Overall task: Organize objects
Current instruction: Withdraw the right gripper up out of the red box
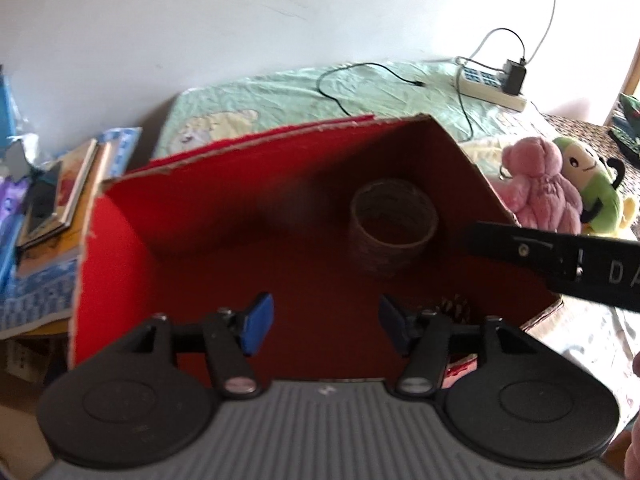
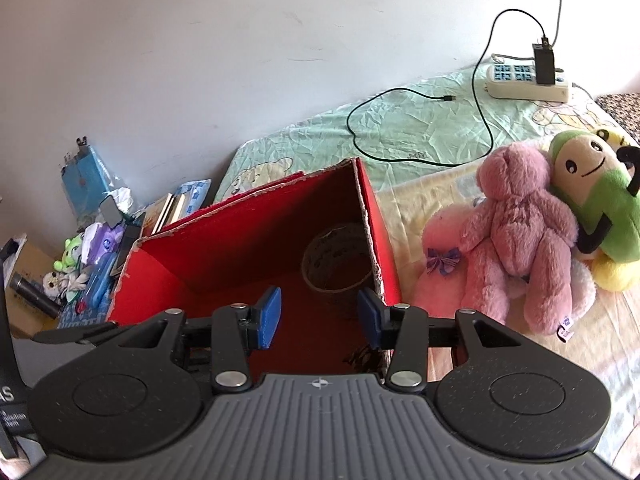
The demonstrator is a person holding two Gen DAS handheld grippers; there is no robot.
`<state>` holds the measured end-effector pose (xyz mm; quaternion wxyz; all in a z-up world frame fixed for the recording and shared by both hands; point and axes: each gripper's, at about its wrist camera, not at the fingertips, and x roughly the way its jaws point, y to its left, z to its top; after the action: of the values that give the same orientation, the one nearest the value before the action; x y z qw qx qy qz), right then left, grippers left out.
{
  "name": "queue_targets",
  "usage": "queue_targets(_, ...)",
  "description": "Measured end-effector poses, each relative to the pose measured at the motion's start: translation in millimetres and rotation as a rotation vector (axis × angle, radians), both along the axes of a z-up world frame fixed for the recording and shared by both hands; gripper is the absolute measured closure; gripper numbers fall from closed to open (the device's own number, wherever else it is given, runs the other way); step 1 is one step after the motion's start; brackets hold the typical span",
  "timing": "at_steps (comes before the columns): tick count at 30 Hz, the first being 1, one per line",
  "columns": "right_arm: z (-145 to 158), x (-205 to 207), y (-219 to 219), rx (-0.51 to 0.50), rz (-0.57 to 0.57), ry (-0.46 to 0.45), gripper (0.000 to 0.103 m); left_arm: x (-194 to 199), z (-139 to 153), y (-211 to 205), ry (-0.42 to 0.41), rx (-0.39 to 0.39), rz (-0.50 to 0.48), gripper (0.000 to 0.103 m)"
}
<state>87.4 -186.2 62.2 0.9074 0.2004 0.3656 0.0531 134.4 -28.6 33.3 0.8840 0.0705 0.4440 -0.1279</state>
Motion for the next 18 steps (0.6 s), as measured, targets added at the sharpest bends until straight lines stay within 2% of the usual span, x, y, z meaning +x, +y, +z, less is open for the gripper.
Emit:
queue_targets(4,3.3,-3.0,-1.2,-0.007,0.044,-0.011,0.057,-5.9,7.7,-4.6,-0.027,0.036,0.05,0.033)
queue_targets(18,14.8,-14.6,-9.6,-0.037,0.23,-0.062,0.055,-37.6,28.2,-16.8,-0.086,0.099,0.222,0.021)
